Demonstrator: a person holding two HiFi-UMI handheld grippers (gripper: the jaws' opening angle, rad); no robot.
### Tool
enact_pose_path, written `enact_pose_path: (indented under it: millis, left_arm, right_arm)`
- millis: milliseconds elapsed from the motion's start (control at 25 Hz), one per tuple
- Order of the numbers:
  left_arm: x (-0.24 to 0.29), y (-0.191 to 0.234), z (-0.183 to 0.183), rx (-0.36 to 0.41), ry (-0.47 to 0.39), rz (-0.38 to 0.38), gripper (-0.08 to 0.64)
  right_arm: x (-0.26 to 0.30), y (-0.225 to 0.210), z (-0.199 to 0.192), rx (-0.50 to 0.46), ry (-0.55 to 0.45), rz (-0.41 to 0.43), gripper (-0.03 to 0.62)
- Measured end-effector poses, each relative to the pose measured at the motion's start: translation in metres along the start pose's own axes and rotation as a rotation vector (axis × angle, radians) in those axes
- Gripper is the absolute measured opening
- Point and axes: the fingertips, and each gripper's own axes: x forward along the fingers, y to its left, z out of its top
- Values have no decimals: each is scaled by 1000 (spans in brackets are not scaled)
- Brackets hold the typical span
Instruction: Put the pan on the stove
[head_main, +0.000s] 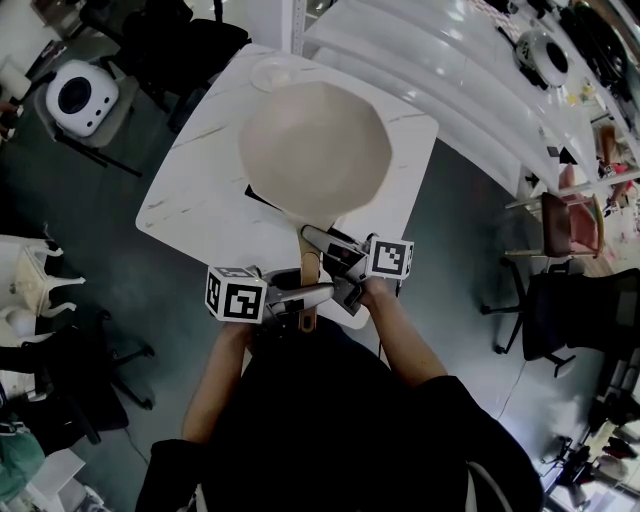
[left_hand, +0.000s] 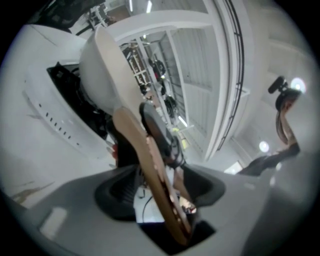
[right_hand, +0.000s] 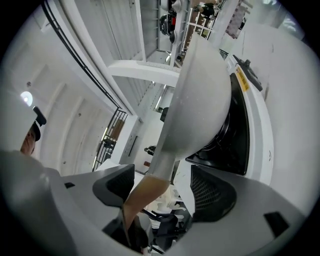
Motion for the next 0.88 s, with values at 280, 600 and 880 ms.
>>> enact_pose_path:
  millis: [280,600,880]
  left_arm:
    - [-6,7,7,-37,-47,9,282]
    - [-42,20,13,23,-93,145,243]
    - [-85,17,46,282,-166,410,53]
  right_arm:
    - [-17,0,3,11,-23,-26,296]
    - [-57,6,14,-132,-73,-150,293]
    - [-79,34,29,-387,-124,-255,149]
